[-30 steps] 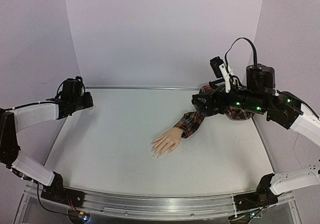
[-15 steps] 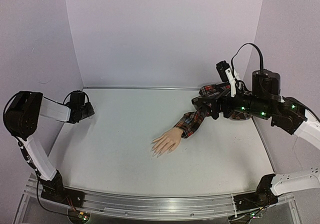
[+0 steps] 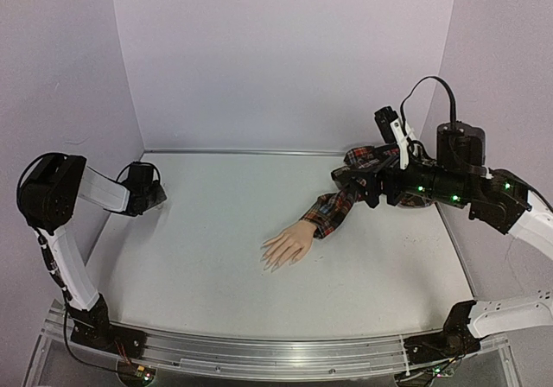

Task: Paint the nails
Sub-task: Place the nail polish bottle at the corner of the board, then reset both arms

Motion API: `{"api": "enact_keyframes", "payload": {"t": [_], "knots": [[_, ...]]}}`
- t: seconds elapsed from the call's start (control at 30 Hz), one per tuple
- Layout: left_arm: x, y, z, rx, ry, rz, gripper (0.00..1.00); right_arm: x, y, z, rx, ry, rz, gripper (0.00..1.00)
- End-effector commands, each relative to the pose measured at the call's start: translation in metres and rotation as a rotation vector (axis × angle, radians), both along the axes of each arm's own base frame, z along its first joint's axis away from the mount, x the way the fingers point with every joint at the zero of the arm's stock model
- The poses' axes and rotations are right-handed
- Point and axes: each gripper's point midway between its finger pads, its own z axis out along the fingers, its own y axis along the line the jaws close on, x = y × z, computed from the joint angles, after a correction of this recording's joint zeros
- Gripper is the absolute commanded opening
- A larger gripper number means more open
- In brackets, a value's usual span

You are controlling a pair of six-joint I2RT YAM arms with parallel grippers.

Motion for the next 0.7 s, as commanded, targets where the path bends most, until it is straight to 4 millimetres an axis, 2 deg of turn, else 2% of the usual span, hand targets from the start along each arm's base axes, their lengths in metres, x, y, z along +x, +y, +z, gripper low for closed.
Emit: {"api": "enact_keyframes", "payload": {"t": [0.0, 0.17, 0.33, 0.4, 0.57, 0.67], "knots": [[0.014, -0.009, 0.012, 0.065, -0.024, 0.019, 0.04, 0.002, 0.001, 0.008, 0.034, -0.022, -0.004, 0.98], [0.011, -0.005, 0.012, 0.074, -0.018, 0.054, 0.16, 0.003, 0.000, 0.007, 0.031, -0.020, -0.007, 0.98], [0.015, -0.009, 0.012, 0.083, -0.002, 0.044, 0.28, 0.003, -0.001, 0.007, 0.033, -0.019, -0.012, 0.98], [0.015, -0.012, 0.017, 0.084, -0.007, 0.030, 0.35, 0.004, -0.002, 0.008, 0.038, -0.019, -0.023, 0.98], [0.014, -0.022, 0.043, 0.077, -0.049, -0.011, 0.56, 0.006, -0.012, 0.016, 0.067, -0.023, -0.075, 0.98], [0.008, -0.029, 0.076, 0.068, -0.100, -0.040, 0.63, 0.007, -0.024, 0.024, 0.097, -0.026, -0.132, 0.98]]}}
